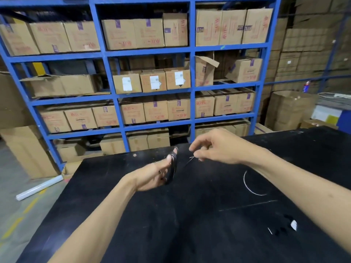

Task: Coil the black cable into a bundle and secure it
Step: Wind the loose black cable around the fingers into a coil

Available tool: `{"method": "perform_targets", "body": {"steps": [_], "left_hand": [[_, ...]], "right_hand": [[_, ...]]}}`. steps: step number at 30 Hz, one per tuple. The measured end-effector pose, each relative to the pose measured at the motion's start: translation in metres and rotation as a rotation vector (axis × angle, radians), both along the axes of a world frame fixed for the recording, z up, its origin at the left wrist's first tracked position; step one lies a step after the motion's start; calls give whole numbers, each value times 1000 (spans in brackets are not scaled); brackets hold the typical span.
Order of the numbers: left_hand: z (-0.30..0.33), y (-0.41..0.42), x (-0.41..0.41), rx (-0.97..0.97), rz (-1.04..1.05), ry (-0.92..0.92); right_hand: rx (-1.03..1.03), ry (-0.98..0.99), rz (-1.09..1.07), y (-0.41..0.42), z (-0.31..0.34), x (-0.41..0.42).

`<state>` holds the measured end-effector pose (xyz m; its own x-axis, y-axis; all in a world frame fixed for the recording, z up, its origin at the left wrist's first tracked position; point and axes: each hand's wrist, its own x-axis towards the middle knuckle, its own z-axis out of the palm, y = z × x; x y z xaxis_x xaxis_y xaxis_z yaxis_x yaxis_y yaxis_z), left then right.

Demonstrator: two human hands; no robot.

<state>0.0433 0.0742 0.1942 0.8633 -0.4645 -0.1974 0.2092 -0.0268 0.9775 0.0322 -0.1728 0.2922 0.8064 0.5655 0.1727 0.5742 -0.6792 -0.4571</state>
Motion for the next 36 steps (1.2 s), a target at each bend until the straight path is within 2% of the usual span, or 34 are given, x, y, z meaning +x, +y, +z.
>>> {"method": "perform_targets", "body": {"steps": [3,6,9,14,16,18,21,24,27,30,33,36], "left_hand": [[-16,-18,-15,40,-141,58],[-23,-32,-30,-56,-223,106],[0,-39,-44,-214,-341,40],[50,-15,-41,-593,-151,-56],[62,-4,-31,-668,-7,-84],[63,6,-19,-693,117,-87],[54,18,1,-619,297,-71],[38,22,6,-384,331,-92],[14,16,1,-141,259,-15],[-5,-2,-12,40,29,-11],[-16,-22,-26,29,-121,47],[-13,-31,-39,-85,-166,50]], "right_hand": [[-53,-69,36,-4,16,20],[-16,-114,50,-4,13,35],[45,-95,63,0,-7,40],[245,136,-1,4,-65,26],[300,226,4,10,-85,13],[258,243,17,17,-98,2],[140,218,33,18,-99,-9],[-6,135,15,8,-79,-11],[-160,-60,-8,0,-46,-10],[-133,-105,8,0,-15,-2],[-128,-213,15,-2,-1,18],[-48,-166,37,-4,1,36]]}}
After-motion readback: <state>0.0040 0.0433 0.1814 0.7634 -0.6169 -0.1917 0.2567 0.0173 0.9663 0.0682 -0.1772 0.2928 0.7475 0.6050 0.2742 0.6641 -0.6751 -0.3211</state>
